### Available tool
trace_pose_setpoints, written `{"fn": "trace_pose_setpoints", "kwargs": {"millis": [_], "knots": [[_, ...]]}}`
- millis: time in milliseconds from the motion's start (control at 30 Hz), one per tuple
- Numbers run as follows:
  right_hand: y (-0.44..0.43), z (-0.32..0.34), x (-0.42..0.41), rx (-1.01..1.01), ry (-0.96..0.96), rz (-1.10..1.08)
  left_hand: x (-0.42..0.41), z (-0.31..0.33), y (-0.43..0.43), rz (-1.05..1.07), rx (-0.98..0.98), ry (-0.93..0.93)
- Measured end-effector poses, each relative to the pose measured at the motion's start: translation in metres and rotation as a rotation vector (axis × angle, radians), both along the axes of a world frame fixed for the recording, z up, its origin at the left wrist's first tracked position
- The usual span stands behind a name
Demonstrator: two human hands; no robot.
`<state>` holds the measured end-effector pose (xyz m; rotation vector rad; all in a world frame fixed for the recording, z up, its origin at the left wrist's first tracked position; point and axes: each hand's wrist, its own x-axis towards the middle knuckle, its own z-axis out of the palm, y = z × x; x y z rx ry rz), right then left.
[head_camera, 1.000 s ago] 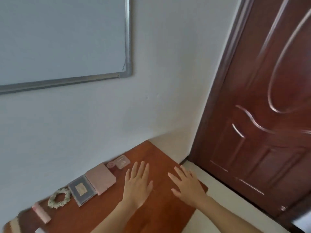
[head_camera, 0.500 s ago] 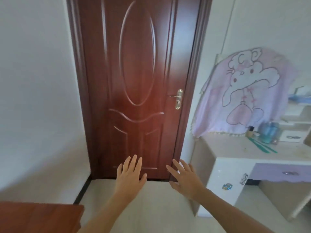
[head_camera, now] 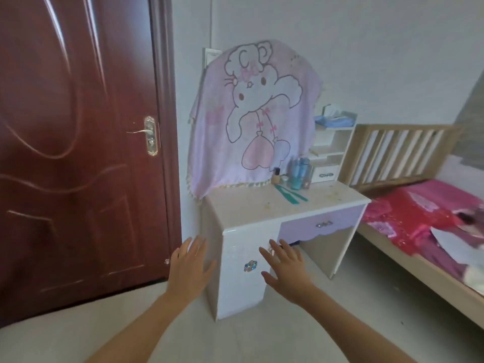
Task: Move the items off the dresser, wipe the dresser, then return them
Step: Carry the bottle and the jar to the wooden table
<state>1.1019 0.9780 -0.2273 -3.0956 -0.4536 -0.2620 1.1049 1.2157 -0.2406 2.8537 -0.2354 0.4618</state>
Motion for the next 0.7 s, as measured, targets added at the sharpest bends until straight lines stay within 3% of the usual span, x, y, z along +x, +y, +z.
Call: {"fn": "trace_pose_setpoints", "kwargs": {"millis": [167, 300, 700], "knots": [[-0.038, -0.004, 0.03, -0.007, -0.019, -0.071, 0.052, -0.005, -0.033, -0.049, -0.036, -0.103], [-0.058, -0.005, 0.068, -0.011, 0.012, -0.113, 0.107, -0.008, -0.05, -0.072, -0.103, 0.032], [-0.129, -0.007, 0.208, -0.132, 0.198, -0.339, 0.283, -0.021, -0.122, -0.129, -0.206, 0.128]]}}
